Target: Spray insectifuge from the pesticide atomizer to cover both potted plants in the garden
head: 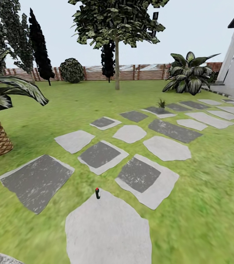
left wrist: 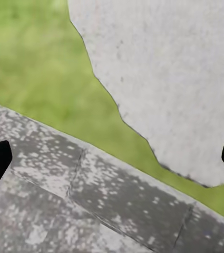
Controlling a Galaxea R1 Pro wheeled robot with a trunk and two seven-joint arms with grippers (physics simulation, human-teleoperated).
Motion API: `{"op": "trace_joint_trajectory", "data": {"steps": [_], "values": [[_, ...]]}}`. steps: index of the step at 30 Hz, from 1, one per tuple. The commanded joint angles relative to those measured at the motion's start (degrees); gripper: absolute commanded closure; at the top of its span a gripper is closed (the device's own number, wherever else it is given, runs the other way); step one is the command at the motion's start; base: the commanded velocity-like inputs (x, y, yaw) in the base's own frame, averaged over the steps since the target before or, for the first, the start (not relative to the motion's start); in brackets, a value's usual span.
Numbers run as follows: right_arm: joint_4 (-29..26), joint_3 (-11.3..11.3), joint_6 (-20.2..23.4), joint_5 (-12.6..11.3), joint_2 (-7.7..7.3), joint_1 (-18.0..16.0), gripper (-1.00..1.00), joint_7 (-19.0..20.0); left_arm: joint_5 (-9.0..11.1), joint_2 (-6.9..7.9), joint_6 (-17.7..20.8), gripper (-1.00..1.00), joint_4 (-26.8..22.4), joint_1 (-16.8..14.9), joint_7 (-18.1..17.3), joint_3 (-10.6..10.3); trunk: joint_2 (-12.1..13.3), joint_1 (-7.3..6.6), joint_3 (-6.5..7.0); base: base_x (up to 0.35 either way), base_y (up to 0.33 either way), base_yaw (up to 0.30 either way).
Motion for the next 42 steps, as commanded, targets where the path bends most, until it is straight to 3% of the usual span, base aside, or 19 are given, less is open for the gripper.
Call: {"op": "trace_joint_trajectory", "data": {"steps": [1,11,42], "values": [[0.0,0.0,-0.2,0.0,0.00,0.0,-1.00,0.0,0.1,-0.01,-0.2,-1.00,0.1,0.0,0.0,0.2,0.0,0.03,-0.05,0.340,-0.106,0.171],[0.1,0.0,-0.2,0.0,0.00,0.0,-1.00,0.0,0.1,-0.01,-0.2,-1.00,0.1,0.0,0.0,0.2,0.0,0.03,-0.05,0.340,-0.105,0.203],[0.3,0.0,-0.1,0.3,-0.17,0.0,-1.00,0.1,0.1,-0.02,-0.2,-1.00,0.1,0.0,0.0,0.2,0.0,0.03,-0.05,0.340,-0.011,0.005]]}}
